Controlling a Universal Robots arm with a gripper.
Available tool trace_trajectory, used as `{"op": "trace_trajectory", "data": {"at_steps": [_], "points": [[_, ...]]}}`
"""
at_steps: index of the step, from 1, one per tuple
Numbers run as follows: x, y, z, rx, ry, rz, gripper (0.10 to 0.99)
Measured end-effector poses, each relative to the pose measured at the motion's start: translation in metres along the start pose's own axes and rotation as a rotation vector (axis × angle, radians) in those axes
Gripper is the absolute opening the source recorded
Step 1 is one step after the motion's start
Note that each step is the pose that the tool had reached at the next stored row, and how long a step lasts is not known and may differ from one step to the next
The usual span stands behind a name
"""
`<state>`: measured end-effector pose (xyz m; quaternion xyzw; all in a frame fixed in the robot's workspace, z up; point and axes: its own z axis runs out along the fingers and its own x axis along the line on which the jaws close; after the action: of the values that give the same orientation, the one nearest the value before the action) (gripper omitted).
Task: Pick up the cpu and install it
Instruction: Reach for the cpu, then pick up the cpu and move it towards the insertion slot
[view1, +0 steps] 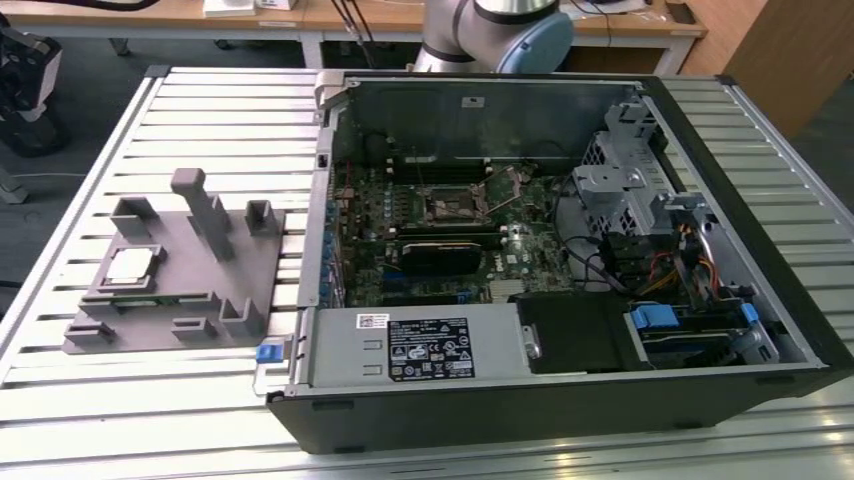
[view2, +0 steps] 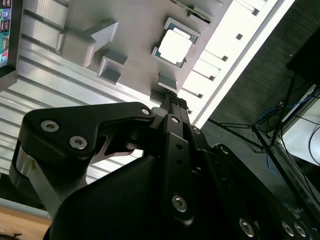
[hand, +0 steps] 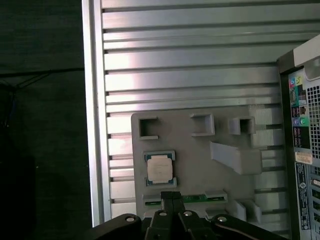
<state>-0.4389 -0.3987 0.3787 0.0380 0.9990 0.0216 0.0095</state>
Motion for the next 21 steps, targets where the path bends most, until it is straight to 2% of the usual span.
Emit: {"op": "trace_trajectory", "data": {"at_steps": [9, 14, 15, 17, 21], "points": [[0.0161, -0.0013, 0.0024, 0.0, 0.0003, 0.0, 0.106], [0.0216, -0.0018, 0.0061, 0.001, 0.0032, 0.0, 0.106], [0.0216, -0.0019, 0.0069, 0.003, 0.0066, 0.0, 0.106], [0.0222, -0.002, 0.009, 0.006, 0.0073, 0.0, 0.106], [0.0233, -0.0045, 0.0107, 0.003, -0.0148, -0.001, 0.106]]}}
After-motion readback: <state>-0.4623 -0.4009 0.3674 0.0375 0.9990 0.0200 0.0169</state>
